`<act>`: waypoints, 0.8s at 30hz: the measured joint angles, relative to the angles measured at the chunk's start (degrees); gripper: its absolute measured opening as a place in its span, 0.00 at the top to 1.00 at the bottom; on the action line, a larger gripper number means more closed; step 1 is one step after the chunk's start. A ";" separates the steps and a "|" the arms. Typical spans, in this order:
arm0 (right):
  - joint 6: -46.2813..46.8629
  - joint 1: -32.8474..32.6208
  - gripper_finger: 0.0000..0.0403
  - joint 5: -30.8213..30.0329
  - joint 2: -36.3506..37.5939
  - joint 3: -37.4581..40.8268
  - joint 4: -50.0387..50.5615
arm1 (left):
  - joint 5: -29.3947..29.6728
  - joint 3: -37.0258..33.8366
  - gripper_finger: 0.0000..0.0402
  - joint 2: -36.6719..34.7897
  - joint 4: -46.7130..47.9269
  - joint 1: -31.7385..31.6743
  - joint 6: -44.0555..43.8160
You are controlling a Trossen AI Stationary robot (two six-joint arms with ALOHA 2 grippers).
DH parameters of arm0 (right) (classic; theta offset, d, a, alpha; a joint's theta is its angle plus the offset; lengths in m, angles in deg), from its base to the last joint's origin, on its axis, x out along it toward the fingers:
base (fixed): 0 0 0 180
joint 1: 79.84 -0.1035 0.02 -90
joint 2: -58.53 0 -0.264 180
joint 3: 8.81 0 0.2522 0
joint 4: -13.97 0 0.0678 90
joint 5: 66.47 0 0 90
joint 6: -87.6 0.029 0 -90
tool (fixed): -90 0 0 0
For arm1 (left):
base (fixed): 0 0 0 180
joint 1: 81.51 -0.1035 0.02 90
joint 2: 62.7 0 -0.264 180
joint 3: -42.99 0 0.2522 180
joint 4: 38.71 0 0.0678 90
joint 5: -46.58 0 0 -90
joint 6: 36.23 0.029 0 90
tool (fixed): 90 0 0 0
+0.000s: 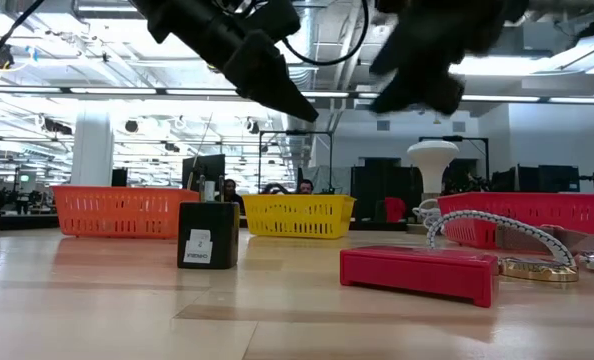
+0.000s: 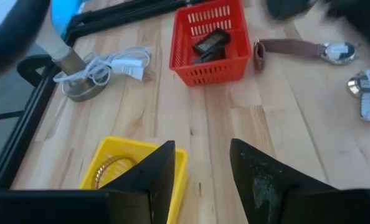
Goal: Pick & Place Office items
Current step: Put the red digital clock into the red bin
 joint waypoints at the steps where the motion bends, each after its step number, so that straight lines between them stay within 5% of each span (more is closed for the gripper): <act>1: 1.80 -0.73 0.53 -1.02 -0.47 -2.29 2.85 | 0.02 -0.01 0.63 0.01 0.32 0.00 -0.02; 9: 7.23 -4.64 0.53 -0.69 -15.06 -29.03 32.03 | 0.02 -0.02 0.65 0.01 0.32 0.02 -0.01; 15: 17.43 -4.71 0.53 5.46 -30.66 -52.35 53.19 | 0.04 -0.02 0.67 0.01 1.43 0.02 -0.78; 24: 20.14 -4.82 0.53 9.85 -48.00 -78.41 76.78 | 5.70 -0.02 0.71 -1.95 16.15 -0.13 -2.48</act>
